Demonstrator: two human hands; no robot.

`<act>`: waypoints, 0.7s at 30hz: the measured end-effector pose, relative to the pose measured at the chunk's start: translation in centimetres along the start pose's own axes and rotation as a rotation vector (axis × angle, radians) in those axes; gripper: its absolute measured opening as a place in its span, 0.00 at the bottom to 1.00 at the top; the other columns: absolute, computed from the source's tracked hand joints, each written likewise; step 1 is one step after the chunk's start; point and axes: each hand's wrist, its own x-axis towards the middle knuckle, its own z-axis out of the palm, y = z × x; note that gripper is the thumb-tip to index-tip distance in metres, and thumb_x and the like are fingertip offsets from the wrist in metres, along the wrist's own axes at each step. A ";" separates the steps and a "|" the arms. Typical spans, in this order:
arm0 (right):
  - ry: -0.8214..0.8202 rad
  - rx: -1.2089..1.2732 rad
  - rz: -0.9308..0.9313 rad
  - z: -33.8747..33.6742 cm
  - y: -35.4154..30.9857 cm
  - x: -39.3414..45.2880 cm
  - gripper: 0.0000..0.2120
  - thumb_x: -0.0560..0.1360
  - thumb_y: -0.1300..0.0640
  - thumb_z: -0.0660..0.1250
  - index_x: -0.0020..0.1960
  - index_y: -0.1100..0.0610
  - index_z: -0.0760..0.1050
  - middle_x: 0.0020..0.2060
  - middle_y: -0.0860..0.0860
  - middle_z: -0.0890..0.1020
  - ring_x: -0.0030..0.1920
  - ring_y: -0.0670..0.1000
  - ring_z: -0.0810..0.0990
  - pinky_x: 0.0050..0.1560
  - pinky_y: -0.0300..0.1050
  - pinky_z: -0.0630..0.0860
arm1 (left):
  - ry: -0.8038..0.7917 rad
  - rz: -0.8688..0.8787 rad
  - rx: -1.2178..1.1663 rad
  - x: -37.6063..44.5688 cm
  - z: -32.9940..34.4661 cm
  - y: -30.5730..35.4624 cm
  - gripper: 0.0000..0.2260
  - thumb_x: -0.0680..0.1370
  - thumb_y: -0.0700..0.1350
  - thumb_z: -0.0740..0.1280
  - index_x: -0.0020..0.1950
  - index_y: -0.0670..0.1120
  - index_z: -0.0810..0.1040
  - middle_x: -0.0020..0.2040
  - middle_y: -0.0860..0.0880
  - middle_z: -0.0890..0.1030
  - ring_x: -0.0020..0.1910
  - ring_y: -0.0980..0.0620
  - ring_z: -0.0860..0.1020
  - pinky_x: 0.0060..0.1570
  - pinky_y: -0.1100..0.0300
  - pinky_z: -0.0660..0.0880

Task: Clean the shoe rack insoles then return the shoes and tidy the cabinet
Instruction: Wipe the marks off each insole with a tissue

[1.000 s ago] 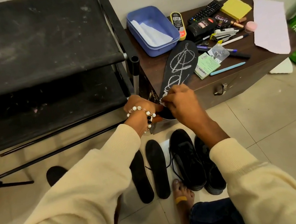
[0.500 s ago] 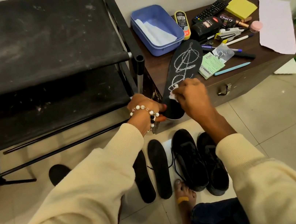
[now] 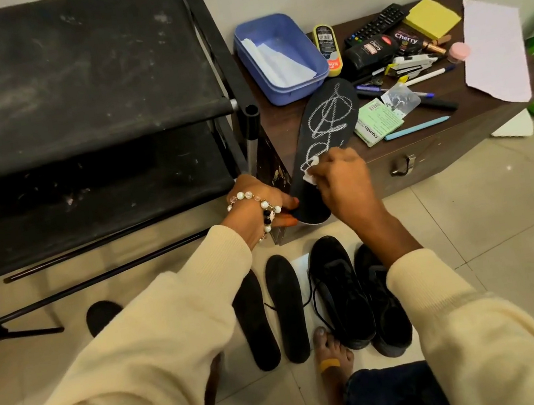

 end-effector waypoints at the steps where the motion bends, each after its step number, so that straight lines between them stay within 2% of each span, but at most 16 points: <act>1: -0.027 0.013 -0.067 0.0 -0.5 -0.1 0.15 0.80 0.59 0.59 0.62 0.58 0.78 0.58 0.57 0.77 0.58 0.58 0.71 0.53 0.43 0.63 | -0.006 0.006 0.003 -0.2 0.0 -0.1 0.17 0.66 0.33 0.77 0.52 0.34 0.77 0.33 0.40 0.84 0.35 0.42 0.84 0.41 0.47 0.82; 3: -0.074 0.033 -0.167 -0.1 -0.6 -0.2 0.14 0.79 0.59 0.59 0.61 0.58 0.79 0.56 0.58 0.78 0.57 0.58 0.73 0.52 0.42 0.62 | -0.014 0.011 0.021 -0.2 -0.2 -0.1 0.17 0.66 0.32 0.77 0.52 0.34 0.77 0.34 0.40 0.84 0.34 0.42 0.84 0.38 0.50 0.82; 4: -0.076 0.038 -0.147 -0.3 -0.2 -0.1 0.14 0.79 0.59 0.60 0.61 0.58 0.78 0.56 0.58 0.78 0.57 0.58 0.73 0.52 0.41 0.62 | -0.015 0.010 0.020 -0.2 -0.2 -0.1 0.15 0.67 0.32 0.76 0.52 0.34 0.76 0.31 0.41 0.83 0.32 0.43 0.84 0.32 0.53 0.81; 6: -0.023 0.057 -0.011 -0.7 1.2 0.1 0.14 0.79 0.59 0.61 0.62 0.59 0.78 0.57 0.58 0.77 0.58 0.57 0.73 0.53 0.39 0.62 | -0.027 -0.011 0.023 -0.3 -0.1 0.1 0.12 0.70 0.31 0.74 0.50 0.34 0.75 0.27 0.41 0.82 0.27 0.45 0.83 0.24 0.57 0.78; 7: 0.006 0.071 0.063 -0.8 1.9 0.1 0.14 0.79 0.60 0.61 0.62 0.59 0.78 0.57 0.58 0.77 0.58 0.57 0.73 0.53 0.38 0.62 | -0.034 -0.024 0.034 -0.5 -0.1 0.2 0.09 0.71 0.31 0.73 0.47 0.34 0.75 0.28 0.41 0.82 0.26 0.46 0.82 0.23 0.57 0.78; 10: -0.001 0.044 0.118 -0.5 2.0 0.1 0.14 0.79 0.60 0.61 0.62 0.58 0.78 0.58 0.57 0.76 0.60 0.56 0.71 0.52 0.38 0.62 | -0.062 -0.044 0.088 -0.6 0.3 0.2 0.07 0.74 0.36 0.72 0.43 0.36 0.74 0.36 0.42 0.80 0.30 0.49 0.81 0.31 0.57 0.81; 14: -0.029 0.015 0.063 -0.6 1.4 0.2 0.14 0.79 0.60 0.60 0.62 0.57 0.78 0.58 0.57 0.75 0.59 0.56 0.70 0.51 0.39 0.62 | 0.097 0.109 0.195 0.4 0.8 0.4 0.14 0.73 0.44 0.74 0.52 0.35 0.78 0.45 0.39 0.83 0.44 0.44 0.83 0.49 0.51 0.81; 16: -0.034 0.025 0.037 -0.8 1.4 0.1 0.14 0.79 0.60 0.61 0.62 0.57 0.78 0.58 0.57 0.76 0.59 0.56 0.71 0.51 0.39 0.62 | 0.144 0.133 0.243 0.6 1.2 0.5 0.16 0.73 0.44 0.74 0.54 0.35 0.78 0.48 0.38 0.83 0.46 0.42 0.84 0.52 0.49 0.80; 21: -0.107 0.054 -0.049 -1.3 1.2 -0.1 0.14 0.79 0.58 0.62 0.62 0.55 0.78 0.58 0.54 0.76 0.60 0.55 0.71 0.54 0.40 0.62 | 0.060 0.085 0.209 0.3 1.1 0.6 0.10 0.74 0.40 0.73 0.50 0.35 0.78 0.45 0.38 0.84 0.44 0.42 0.84 0.49 0.48 0.81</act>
